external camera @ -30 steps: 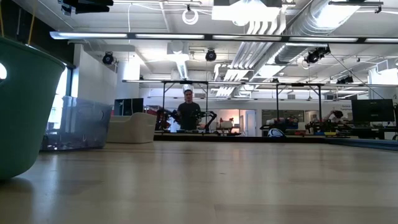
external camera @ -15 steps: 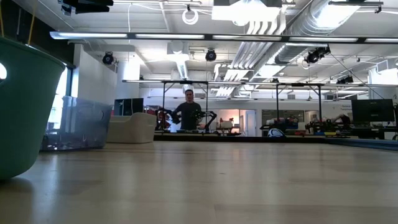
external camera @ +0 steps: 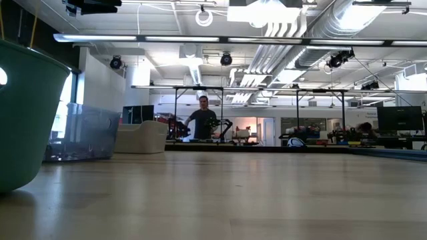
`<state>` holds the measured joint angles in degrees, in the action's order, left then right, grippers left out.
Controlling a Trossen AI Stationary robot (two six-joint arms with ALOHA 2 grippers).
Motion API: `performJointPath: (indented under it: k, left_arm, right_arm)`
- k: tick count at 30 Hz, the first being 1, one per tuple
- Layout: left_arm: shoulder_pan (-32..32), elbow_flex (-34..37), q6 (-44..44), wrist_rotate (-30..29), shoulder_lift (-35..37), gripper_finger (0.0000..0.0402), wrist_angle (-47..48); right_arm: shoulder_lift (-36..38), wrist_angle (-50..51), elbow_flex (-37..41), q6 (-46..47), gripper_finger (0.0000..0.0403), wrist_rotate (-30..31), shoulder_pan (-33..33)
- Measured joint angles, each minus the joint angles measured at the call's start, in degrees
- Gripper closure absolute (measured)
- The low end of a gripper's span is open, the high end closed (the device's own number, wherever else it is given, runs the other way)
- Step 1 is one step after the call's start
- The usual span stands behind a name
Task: Sort Halloween decoration
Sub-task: Put the right orange spider into the gray bin
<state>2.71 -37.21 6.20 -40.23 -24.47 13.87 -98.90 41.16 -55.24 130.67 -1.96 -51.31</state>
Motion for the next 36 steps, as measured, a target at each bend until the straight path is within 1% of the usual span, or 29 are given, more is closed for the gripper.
performJointPath:
  k: [4, 16, 23, 26, 28, 31, 34, 36]
  left_arm:
    - [-0.01, 0.00, 0.00, 0.00, 0.00, 0.0216, 0.02]
    - [0.00, 0.00, 0.00, 0.00, 0.00, 0.0216, 0.00]
    - [0.01, 0.00, 0.00, 0.00, 0.00, 0.0216, 0.00]
    - [-0.01, 0.00, 0.00, 0.00, 0.00, 0.0216, 0.02]
    - [0.00, 0.00, -0.01, 0.00, 0.00, 0.0216, 0.01]
    - [-0.01, 0.00, 0.00, 0.00, 0.00, 0.0216, 0.02]
    - [0.00, 0.00, 0.00, 0.00, 0.00, 0.0216, 0.02]
    - [0.00, 0.00, 0.00, 0.00, 0.00, 0.0216, 0.02]
  right_arm:
    - [-0.10, 3.68, -1.68, 0.31, 0.0403, 0.12, -0.09]
    - [-0.03, 8.77, -6.07, 0.42, 0.0403, 0.17, -0.09]
    - [0.04, 14.74, -9.77, 0.38, 0.0403, 1.01, -0.09]
    - [0.07, 17.47, -11.24, 0.11, 0.0403, 4.33, -0.05]
    - [0.10, 18.70, -12.04, -0.67, 0.0403, 7.78, 0.32]
    - [0.12, 19.41, -12.57, -2.56, 0.0403, 14.94, 1.68]
    - [0.12, 19.38, -12.57, -6.47, 0.0403, 21.20, 4.25]
    - [0.12, 19.25, -12.57, -11.08, 0.0403, 24.53, 6.99]
